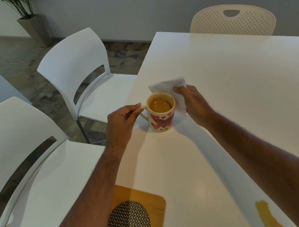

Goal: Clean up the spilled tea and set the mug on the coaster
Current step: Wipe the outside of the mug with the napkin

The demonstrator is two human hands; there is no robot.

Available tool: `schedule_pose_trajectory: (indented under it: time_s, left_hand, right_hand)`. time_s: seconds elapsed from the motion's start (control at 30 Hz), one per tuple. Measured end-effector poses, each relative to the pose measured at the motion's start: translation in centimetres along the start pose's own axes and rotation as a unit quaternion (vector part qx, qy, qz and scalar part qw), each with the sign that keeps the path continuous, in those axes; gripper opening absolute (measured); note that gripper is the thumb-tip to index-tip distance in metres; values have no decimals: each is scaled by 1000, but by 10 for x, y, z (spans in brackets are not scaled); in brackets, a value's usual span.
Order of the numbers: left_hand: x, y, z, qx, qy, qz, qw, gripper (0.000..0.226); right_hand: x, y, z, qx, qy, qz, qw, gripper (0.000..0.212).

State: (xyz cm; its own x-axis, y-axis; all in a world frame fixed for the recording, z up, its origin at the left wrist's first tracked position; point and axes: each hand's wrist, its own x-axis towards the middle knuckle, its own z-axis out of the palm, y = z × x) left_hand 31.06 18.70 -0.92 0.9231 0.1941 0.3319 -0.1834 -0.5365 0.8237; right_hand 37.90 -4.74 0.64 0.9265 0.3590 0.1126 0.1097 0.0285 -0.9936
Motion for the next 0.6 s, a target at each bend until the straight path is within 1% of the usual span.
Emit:
schedule_pose_trajectory:
  time_s: [0.07,0.17,0.37,0.43,0.5,0.6]
  left_hand:
    - [-1,1,0,0,2,-1,1000,29]
    - [-2,1,0,-3,4,-5,1000,29]
    - [0,-2,1,-3,7,-5,1000,28]
    - [0,-1,1,0,6,-3,1000,28]
    - [0,-2,1,-1,5,0,1000,28]
    - [0,-2,0,-1,3,-1,1000,28]
  right_hand:
    - [-6,8,1,-11,1,10,1000,33]
    - [-15,13,3,2,-10,15,1000,37]
    - [-18,1,1,23,-3,-21,1000,29]
    - [-18,-4,1,24,10,-28,999,32]
    - [-19,-3,2,10,21,-25,999,33]
    - [-23,8,6,-46,46,-17,998,34]
